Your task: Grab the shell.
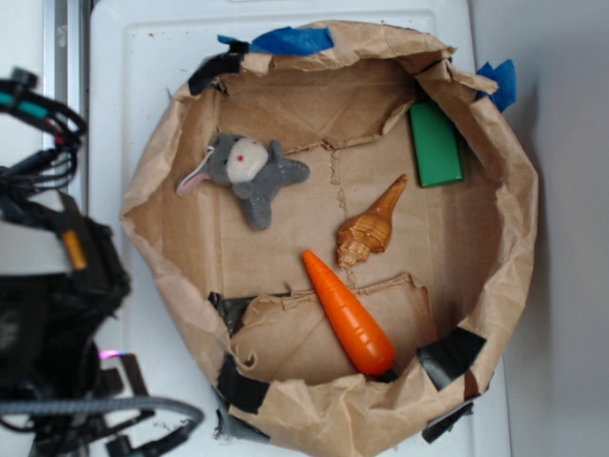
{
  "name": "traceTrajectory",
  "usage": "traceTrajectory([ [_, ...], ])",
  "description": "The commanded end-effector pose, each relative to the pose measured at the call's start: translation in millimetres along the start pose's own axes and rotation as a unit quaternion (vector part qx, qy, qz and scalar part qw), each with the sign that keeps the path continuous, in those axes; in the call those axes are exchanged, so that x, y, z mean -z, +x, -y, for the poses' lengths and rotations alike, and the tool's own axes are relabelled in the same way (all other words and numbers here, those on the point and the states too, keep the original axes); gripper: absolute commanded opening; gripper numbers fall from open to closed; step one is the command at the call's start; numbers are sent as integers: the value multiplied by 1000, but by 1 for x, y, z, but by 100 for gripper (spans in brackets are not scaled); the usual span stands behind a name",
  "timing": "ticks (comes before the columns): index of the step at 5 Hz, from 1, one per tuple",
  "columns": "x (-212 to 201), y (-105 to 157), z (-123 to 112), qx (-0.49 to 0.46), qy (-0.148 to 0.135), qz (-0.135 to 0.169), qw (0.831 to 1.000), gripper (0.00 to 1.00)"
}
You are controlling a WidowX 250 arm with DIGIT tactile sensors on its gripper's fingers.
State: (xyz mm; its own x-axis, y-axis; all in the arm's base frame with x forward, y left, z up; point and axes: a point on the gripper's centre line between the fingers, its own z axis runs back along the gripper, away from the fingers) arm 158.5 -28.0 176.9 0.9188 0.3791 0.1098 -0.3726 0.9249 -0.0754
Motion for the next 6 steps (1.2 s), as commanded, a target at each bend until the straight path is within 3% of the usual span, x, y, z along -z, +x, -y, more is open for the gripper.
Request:
traceTrajectory([
  [1, -3, 37, -8, -27, -10, -4, 1000, 100],
  [3, -2, 67, 1, -46, -13, 1, 999, 100],
  [5, 21, 77, -3, -37, -13, 10, 999, 100],
  [6, 15, 100, -10, -2, -32, 10, 999, 100],
])
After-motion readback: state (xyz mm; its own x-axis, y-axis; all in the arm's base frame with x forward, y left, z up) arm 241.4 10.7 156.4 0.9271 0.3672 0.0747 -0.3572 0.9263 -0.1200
